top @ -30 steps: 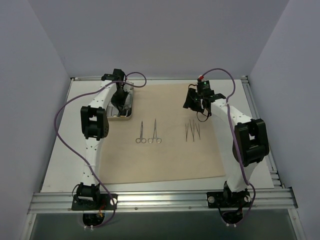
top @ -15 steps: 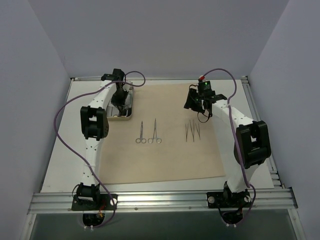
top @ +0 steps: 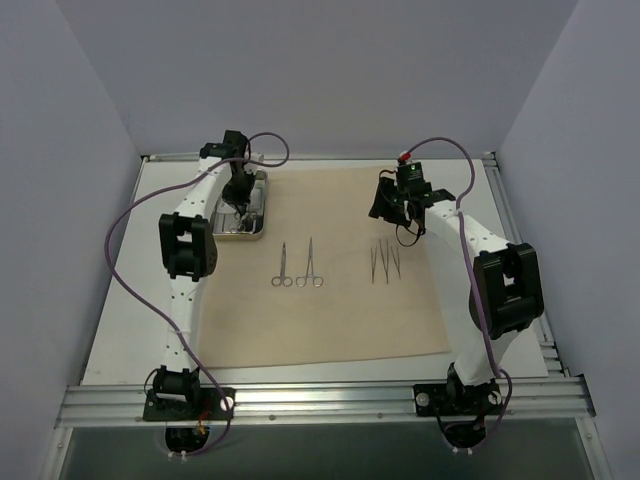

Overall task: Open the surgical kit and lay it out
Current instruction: Pick up the medical item from the container, then place the medical item in the surgical kit.

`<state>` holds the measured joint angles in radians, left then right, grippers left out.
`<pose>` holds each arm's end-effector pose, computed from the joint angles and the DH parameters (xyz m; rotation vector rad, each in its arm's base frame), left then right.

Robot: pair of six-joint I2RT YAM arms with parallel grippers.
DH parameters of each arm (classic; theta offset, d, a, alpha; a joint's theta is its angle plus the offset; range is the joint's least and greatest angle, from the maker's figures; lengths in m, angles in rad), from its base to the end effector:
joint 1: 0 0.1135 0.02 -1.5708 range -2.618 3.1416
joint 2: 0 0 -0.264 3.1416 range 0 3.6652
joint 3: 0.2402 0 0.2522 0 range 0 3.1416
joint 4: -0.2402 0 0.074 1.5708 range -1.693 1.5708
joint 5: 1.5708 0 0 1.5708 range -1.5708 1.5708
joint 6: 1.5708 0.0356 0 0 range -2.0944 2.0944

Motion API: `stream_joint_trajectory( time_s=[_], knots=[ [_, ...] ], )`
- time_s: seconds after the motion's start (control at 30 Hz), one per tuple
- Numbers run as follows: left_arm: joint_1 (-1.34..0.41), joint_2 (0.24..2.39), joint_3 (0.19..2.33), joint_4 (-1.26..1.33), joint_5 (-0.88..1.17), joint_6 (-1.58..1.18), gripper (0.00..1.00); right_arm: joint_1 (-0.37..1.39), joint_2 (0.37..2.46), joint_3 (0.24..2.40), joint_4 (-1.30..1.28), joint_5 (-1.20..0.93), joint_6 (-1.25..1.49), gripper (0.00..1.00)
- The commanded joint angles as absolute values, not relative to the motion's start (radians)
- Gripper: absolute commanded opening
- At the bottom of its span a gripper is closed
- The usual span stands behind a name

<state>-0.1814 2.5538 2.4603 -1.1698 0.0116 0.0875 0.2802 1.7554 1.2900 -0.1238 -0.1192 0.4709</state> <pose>0.5137 -0.0946 0.1923 0.3825 2.8088 -0.0371 0.3882 0.1161 0.2559 0.1402 2.2049 0.5554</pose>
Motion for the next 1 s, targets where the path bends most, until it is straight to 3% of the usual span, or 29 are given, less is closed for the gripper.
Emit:
stream_joint_trajectory(
  time_s=[0.0, 0.57, 0.97],
  knots=[
    [-0.179, 2.451, 2.533, -1.146, 0.009, 0.068, 0.02, 0.273, 1.698, 1.285, -0.137, -0.097, 0.472, 0.51],
    [-0.179, 2.324, 2.536, -1.137, -0.048, -0.058, 0.02, 0.273, 1.687, 1.289, -0.138, -0.098, 0.472, 0.51],
    [-0.216, 1.973, 1.949, -1.151, -0.100, -0.241, 0.02, 0.275, 1.638, 1.253, -0.107, -0.121, 0.502, 0.51]
  ],
)
